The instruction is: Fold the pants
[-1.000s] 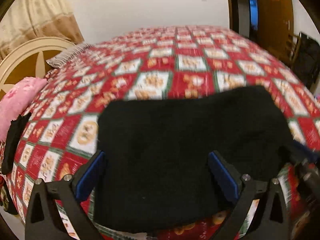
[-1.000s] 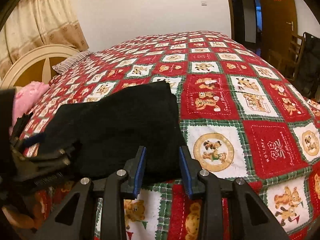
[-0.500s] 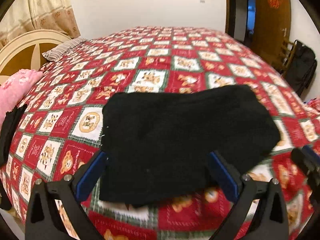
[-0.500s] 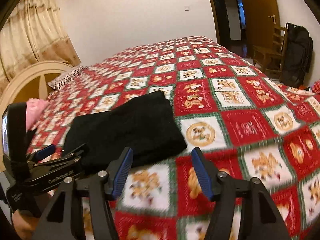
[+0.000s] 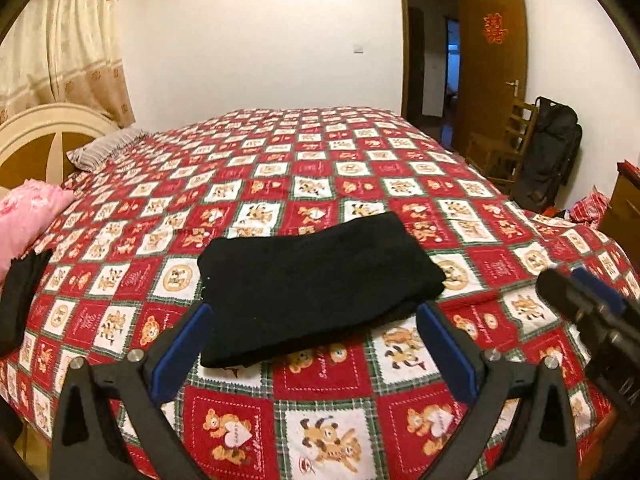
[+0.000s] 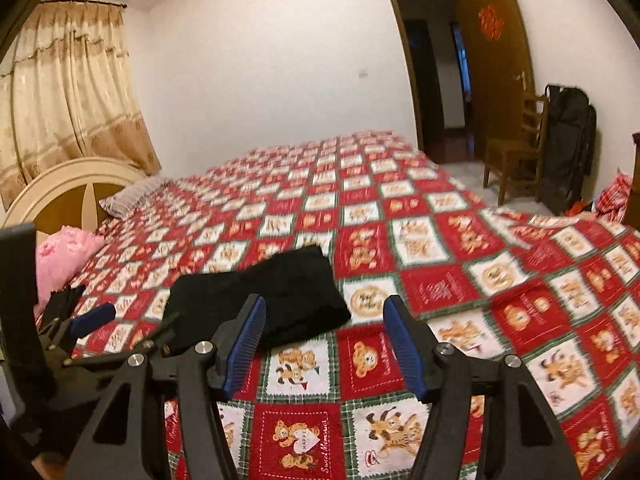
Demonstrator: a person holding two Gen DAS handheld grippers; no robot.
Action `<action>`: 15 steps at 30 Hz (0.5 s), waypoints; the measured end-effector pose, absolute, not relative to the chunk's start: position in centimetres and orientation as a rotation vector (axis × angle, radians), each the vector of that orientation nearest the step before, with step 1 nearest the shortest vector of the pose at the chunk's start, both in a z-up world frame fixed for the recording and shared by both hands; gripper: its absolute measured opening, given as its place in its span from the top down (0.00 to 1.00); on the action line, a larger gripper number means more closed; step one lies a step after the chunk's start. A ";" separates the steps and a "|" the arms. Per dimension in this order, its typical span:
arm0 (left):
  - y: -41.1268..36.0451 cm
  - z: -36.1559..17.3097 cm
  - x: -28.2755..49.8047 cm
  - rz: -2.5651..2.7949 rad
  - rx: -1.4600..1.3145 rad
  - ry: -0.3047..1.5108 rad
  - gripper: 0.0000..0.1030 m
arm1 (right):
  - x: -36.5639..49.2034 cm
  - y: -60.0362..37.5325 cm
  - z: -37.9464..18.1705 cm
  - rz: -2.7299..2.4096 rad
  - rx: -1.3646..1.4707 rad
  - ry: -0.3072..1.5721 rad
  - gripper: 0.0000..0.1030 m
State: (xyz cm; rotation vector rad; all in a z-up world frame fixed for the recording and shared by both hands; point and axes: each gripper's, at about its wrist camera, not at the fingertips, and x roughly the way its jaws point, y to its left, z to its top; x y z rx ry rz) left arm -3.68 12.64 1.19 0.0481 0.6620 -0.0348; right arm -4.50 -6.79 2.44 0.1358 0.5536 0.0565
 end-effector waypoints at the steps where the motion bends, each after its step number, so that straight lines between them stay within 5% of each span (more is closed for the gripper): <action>1: 12.5 1.5 -4.2 -0.033 0.055 0.651 0.00 | -4.9 -6.8 2.9 0.054 0.131 0.542 0.33; 15: 13.8 4.8 -7.8 -0.111 -0.067 0.610 0.00 | -9.6 -5.9 6.4 0.064 0.135 0.430 0.26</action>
